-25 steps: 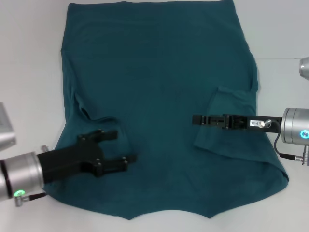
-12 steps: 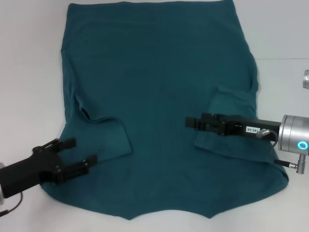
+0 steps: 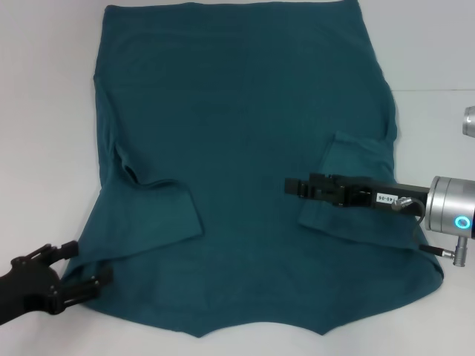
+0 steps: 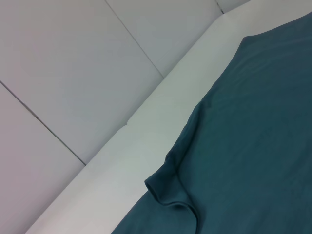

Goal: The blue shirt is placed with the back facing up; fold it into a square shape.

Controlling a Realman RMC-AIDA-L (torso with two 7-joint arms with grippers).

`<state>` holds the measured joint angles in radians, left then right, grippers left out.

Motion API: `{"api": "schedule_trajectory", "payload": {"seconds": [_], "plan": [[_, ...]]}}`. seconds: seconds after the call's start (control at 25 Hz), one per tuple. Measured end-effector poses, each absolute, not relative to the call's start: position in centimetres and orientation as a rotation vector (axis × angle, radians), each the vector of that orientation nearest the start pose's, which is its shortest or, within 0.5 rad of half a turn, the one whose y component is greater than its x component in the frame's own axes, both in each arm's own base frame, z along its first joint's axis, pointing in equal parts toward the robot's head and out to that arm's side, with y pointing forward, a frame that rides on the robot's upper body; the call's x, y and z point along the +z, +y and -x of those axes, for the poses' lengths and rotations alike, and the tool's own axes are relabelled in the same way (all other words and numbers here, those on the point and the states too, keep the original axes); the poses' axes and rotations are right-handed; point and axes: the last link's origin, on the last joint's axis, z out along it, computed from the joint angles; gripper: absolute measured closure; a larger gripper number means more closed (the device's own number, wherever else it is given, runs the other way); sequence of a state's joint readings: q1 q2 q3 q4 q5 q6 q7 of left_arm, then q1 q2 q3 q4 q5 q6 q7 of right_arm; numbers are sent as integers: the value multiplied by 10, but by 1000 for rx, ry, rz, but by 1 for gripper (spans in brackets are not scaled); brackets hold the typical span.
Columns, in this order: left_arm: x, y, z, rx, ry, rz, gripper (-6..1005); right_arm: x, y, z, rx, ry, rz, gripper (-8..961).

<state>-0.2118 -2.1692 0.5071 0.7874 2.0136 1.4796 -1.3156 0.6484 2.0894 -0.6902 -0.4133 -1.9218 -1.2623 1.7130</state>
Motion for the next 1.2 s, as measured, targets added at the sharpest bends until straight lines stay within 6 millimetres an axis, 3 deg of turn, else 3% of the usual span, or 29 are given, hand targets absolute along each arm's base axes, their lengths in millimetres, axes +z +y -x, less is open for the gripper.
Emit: {"api": "schedule_trajectory", "payload": {"seconds": [0.48, 1.2], "plan": [[12, 246, 373, -478, -940, 2279, 78, -45, 363, -254, 800, 1291, 2451, 48], [5, 248, 373, -451, -950, 2300, 80, -45, 365, -254, 796, 1287, 2443, 50]]}}
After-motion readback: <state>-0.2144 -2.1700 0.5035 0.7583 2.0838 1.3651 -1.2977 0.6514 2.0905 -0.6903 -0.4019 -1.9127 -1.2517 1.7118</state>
